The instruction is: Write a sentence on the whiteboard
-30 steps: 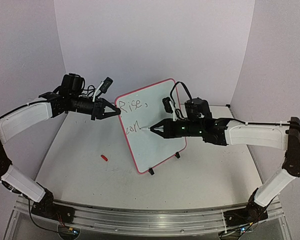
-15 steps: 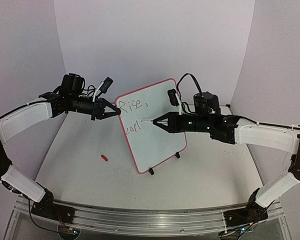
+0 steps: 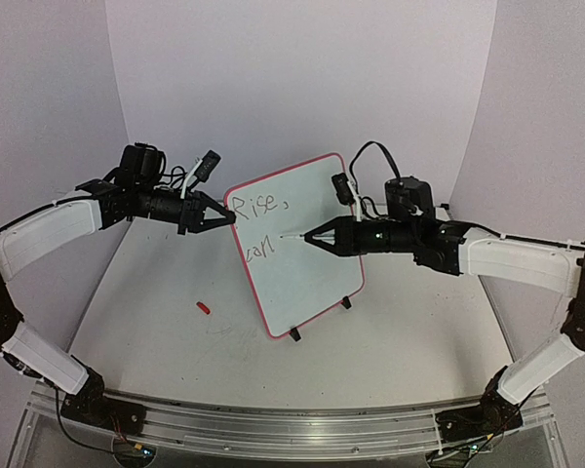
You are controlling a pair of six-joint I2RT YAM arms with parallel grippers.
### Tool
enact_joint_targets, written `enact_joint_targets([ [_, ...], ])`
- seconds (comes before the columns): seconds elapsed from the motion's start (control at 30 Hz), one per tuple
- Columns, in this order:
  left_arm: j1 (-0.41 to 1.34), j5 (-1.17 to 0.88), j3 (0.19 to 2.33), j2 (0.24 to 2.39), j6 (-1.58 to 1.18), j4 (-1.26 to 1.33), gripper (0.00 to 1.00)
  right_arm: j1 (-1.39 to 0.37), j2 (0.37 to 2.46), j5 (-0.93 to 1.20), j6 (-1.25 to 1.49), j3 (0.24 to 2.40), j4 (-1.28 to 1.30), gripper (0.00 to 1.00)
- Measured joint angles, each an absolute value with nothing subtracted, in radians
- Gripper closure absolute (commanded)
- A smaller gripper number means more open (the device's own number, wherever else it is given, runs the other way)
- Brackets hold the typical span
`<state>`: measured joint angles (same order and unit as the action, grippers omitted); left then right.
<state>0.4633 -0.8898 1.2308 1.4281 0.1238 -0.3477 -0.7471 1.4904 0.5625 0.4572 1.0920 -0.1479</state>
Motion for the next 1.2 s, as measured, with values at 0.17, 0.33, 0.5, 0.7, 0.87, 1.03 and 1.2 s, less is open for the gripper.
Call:
enact_joint_targets([
  [0.17, 0.463, -0.889, 1.231, 1.428, 0.124, -0.348, 1.00, -0.747, 1.517, 0.574, 0.449, 1.093, -0.147, 1.00],
  [0.33, 0.463, -0.889, 1.231, 1.428, 0.124, -0.348, 1.00, -0.747, 1.544, 0.572, 0.446, 1.112, -0.145, 1.00],
  [0.5, 0.464, -0.890, 1.231, 1.428, 0.125, -0.348, 1.00, -0.747, 1.550, 0.549, 0.446, 1.119, -0.145, 1.00],
  [0.7, 0.464, -0.890, 1.231, 1.428, 0.125, -0.348, 1.00, -0.747, 1.568, 0.521, 0.446, 1.140, -0.145, 1.00],
  [0.87, 0.464, -0.890, 1.231, 1.428, 0.125, -0.348, 1.00, -0.747, 1.586, 0.512, 0.447, 1.156, -0.144, 1.00],
  [1.03, 0.465, -0.889, 1.237, 1.434, 0.126, -0.349, 1.00, -0.747, 1.588, 0.504, 0.451, 1.156, -0.144, 1.00],
  [1.2, 0.465, -0.888, 1.238, 1.435, 0.125, -0.348, 1.00, -0.747, 1.588, 0.500, 0.464, 1.123, -0.156, 1.00],
])
